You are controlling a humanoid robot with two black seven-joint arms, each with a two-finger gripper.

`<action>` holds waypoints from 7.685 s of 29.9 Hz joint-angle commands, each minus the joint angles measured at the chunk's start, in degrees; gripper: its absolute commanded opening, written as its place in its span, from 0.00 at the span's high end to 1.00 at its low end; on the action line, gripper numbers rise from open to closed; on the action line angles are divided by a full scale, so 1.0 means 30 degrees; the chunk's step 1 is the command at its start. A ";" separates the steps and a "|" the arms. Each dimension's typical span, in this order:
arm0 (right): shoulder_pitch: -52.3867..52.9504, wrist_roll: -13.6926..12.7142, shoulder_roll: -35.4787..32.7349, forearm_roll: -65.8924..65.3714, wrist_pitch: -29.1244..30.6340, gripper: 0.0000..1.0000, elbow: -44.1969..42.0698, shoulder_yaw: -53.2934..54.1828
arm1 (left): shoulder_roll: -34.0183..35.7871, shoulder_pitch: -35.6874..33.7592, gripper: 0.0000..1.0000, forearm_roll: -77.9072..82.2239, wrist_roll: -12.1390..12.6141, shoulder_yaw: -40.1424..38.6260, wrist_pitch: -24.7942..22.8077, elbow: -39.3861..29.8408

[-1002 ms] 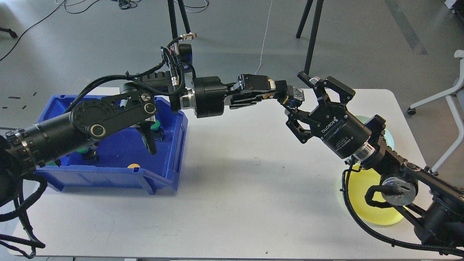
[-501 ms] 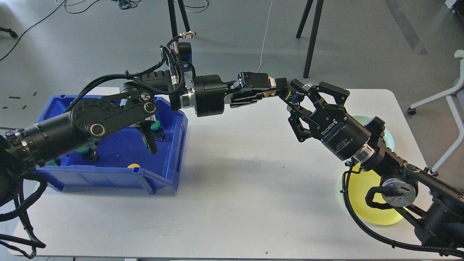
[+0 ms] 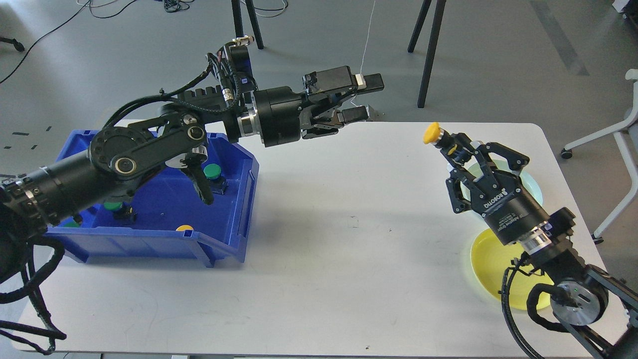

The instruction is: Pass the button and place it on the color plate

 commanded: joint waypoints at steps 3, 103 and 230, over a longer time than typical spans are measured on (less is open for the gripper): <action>-0.5085 -0.0180 0.0070 0.1750 -0.4997 1.00 0.1841 0.1193 | 0.0085 0.0603 0.03 -0.0238 0.0004 -0.1567 0.0003 -0.0002; 0.8855 -0.1382 -0.3591 0.6882 -0.5360 0.00 -0.2200 -0.2673 | 1.0098 0.0695 1.00 1.4799 0.0004 0.3410 0.0003 0.5254; 1.2397 -0.5425 0.0481 0.3216 -0.3030 0.00 -0.6886 -0.4227 | 0.3132 0.2186 0.01 -0.4828 0.0004 -0.2364 0.0003 0.2308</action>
